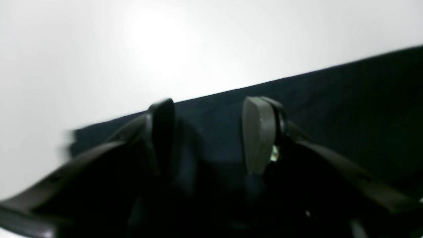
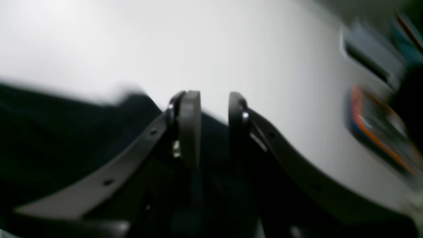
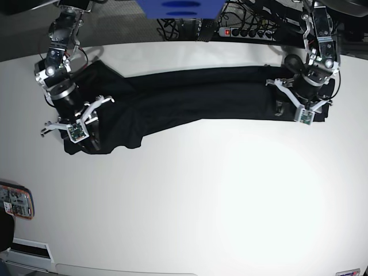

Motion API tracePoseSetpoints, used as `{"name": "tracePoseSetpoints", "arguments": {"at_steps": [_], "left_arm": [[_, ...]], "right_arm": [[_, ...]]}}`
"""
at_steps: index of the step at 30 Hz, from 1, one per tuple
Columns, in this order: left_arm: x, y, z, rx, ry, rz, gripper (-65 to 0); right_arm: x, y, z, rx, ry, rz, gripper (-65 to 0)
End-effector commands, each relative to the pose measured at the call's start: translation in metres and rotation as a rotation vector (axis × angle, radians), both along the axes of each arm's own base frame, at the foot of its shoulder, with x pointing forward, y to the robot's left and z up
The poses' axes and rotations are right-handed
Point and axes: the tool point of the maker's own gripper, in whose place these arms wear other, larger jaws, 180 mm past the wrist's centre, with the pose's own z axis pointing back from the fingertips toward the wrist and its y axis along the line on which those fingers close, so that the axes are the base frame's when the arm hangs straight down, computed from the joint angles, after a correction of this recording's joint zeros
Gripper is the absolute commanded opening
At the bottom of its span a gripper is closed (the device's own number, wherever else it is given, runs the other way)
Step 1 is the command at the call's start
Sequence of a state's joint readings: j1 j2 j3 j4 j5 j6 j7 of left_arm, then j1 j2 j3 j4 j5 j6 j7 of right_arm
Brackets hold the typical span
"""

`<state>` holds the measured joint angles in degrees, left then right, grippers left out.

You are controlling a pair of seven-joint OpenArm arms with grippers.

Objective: Fold the T-shirt properly
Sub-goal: 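Release the fabric and reposition both grippers on the folded strip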

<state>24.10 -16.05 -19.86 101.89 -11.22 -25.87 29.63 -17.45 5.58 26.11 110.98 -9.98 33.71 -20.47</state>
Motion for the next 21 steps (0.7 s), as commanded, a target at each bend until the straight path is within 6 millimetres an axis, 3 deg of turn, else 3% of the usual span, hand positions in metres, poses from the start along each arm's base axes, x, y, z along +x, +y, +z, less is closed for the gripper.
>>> {"name": "tracePoseSetpoints", "arguments": {"at_steps": [1,6,13,16,21], "left_arm": [[0.002,0.0,-0.004,-0.01,0.005,-0.01,-32.4],[-0.016,0.002,-0.049,-0.034,0.139,0.0,-32.4],[-0.024,0.046,-0.104,-0.044,0.258,0.089,-32.4],[-0.019,0.056,-0.099,-0.035,0.231,0.094,-32.4],[0.0,0.04,-0.068,-0.024,0.129,0.042,-32.4]], "right_arm": [[-0.001,0.005,0.008,0.021,-0.023,0.013,-51.3],[-0.007,0.009,0.005,0.117,0.018,0.006,-51.3],[-0.006,0.008,0.011,0.14,-0.001,0.007,-51.3],[-0.005,0.009,0.014,0.14,-0.01,0.01,-51.3],[-0.004,0.01,0.018,0.137,-0.021,0.014,-51.3]]}}
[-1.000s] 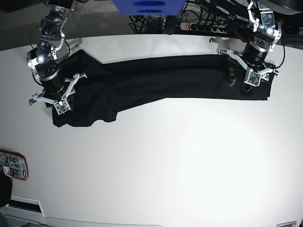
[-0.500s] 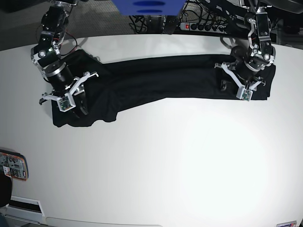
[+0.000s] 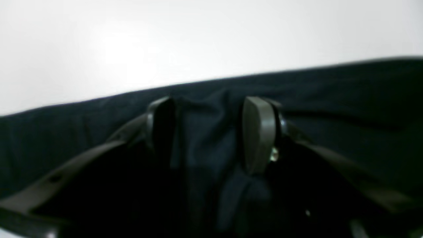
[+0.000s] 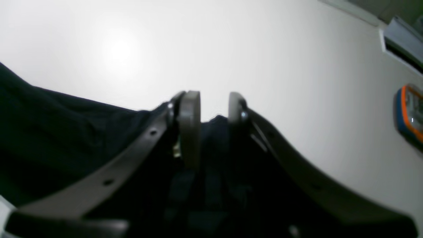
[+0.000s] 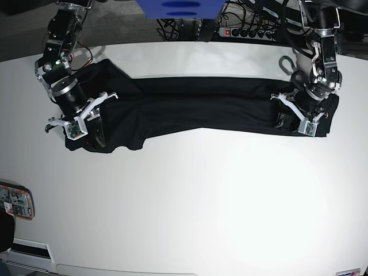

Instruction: Fold the T-shirt properly

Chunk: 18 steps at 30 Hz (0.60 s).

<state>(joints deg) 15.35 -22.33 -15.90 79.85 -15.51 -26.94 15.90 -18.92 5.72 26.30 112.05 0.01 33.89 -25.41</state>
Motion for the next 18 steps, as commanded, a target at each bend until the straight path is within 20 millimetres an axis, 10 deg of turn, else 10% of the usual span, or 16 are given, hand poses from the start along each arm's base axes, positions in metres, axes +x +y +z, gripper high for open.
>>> {"name": "tracePoseSetpoints", "arguments": {"at_steps": [1,12,18], "left_arm": [[-0.025,0.007,-0.018,0.082,0.129,-0.01,-32.4],[0.01,-0.002,0.095,0.123,-0.065,-0.029,-32.4],[0.006,0.035,0.135,0.087,-0.006,-0.027,-32.4]], "right_arm": [[0.004,0.001,0.016,0.012,-0.058,0.006,-51.3],[0.001,0.012,0.019,0.036,-0.062,0.07,-50.8],[-0.001,0.02,0.05,0.24,-0.135,0.12,-51.2]]}}
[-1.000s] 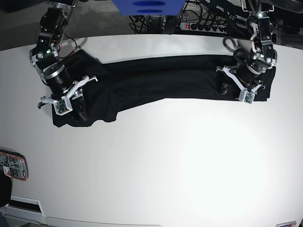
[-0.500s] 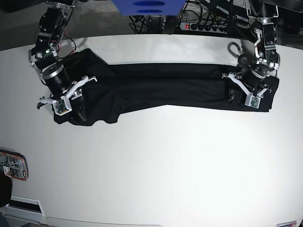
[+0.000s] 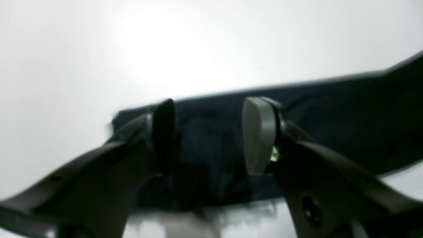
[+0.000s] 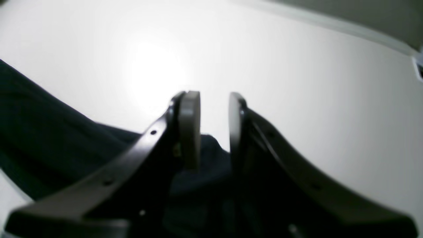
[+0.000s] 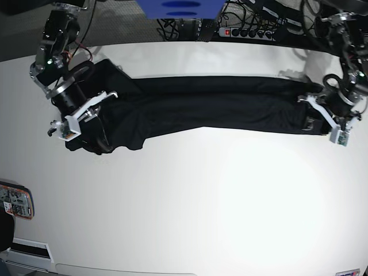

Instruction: Fold the T-shirt properly

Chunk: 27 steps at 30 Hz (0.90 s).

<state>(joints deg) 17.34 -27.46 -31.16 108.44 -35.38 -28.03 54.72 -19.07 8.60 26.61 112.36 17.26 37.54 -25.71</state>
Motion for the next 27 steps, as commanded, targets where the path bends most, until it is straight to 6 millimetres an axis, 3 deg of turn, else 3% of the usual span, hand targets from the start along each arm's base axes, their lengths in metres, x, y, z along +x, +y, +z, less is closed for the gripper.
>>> {"name": "tracePoseSetpoints", "arguments": {"at_steps": [1,4,9,13,16,22,27], "left_arm": [[0.005,0.008,0.013,-0.004,-0.024,-0.03,-32.4],[-0.009,0.045,-0.001,-0.018,0.073,-0.008,-32.4],[-0.024,0.099,-0.026,-0.013,0.188,0.043,-32.4],[-0.028,0.121,-0.04,-0.046,0.238,0.115,-32.4],[-0.031,0.141,-0.049,-0.015,0.286,0.166,-32.4],[-0.021,0.161,-0.067,-0.012,0.308,0.242,-32.4],[-0.021,0.135,-0.117,-0.088,0.384,0.201,-32.4]], "right_arm": [[0.002,0.004,0.021,0.054,-0.065,0.02,-51.3],[-0.005,0.015,0.036,0.164,-0.091,0.092,-51.3],[-0.031,0.071,0.044,0.332,-0.086,0.3,-51.3],[-0.055,0.118,0.04,0.407,-0.034,0.454,-51.3],[-0.065,0.136,0.039,0.432,-0.016,0.516,-51.3],[-0.076,0.157,0.013,0.273,0.003,0.552,-51.3],[-0.085,0.16,0.006,0.263,0.019,0.549,-51.3]]}}
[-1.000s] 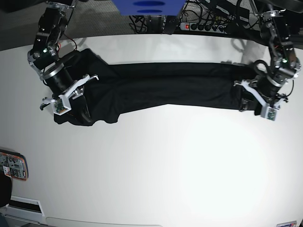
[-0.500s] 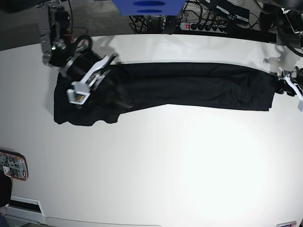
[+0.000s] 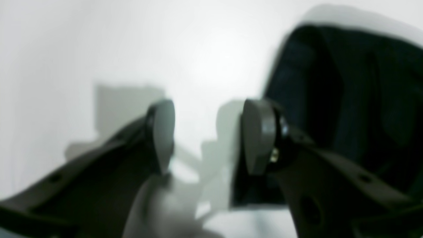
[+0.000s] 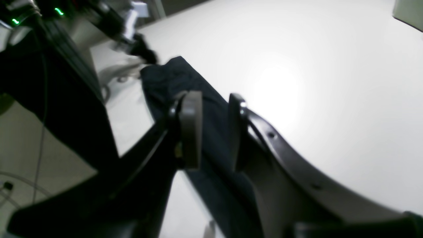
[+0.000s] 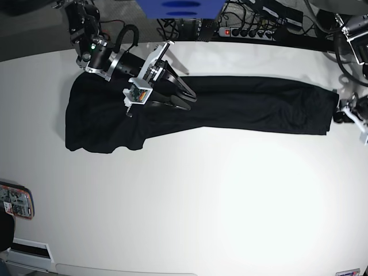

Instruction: Fold the T-shirt properly

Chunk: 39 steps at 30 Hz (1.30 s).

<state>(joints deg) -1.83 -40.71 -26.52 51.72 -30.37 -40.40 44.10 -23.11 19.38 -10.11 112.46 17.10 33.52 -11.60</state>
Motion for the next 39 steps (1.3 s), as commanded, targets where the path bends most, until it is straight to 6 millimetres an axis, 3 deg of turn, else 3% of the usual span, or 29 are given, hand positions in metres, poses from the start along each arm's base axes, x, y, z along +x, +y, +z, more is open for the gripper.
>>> {"name": "tracePoseSetpoints", "arguments": {"at_steps": [1,3,7,11,15,21,31,36,39], "left_arm": [[-0.015,-0.003,-0.015,0.01,0.088,-0.017,-32.4],[-0.014,-0.023,-0.027,-0.029,0.084,-0.03,-32.4],[-0.017,-0.032,-0.033,-0.047,0.093,-0.032,-32.4],[-0.04,-0.044,-0.046,-0.08,0.181,-0.041,-32.5],[-0.052,-0.054,-0.046,-0.12,0.193,-0.051,-32.5],[-0.054,-0.072,-0.038,-0.102,0.16,-0.12,-32.5],[-0.051,-0.069,-0.035,-0.1,0.15,-0.115,-32.5],[-0.06,-0.03,-0.018,-0.059,0.172,-0.032,-32.5],[-0.065,-0.021,-0.014,-0.054,0.186,-0.001,-32.2]], "right_arm": [[0.004,-0.003,0.015,0.042,-0.035,-0.007,-51.3],[0.003,-0.003,0.014,0.041,-0.034,-0.008,-51.3],[0.003,-0.003,0.014,0.04,-0.032,-0.009,-51.4],[0.004,-0.004,0.013,0.039,-0.03,-0.015,-51.4],[0.004,-0.004,0.014,0.041,-0.03,-0.016,-51.4],[0.004,-0.004,0.014,0.039,-0.033,-0.015,-51.4],[0.004,-0.004,0.013,0.038,-0.029,-0.015,-51.4],[0.003,-0.004,0.013,0.037,-0.029,-0.014,-51.4],[0.003,-0.004,0.013,0.037,-0.029,-0.014,-51.4]]}}
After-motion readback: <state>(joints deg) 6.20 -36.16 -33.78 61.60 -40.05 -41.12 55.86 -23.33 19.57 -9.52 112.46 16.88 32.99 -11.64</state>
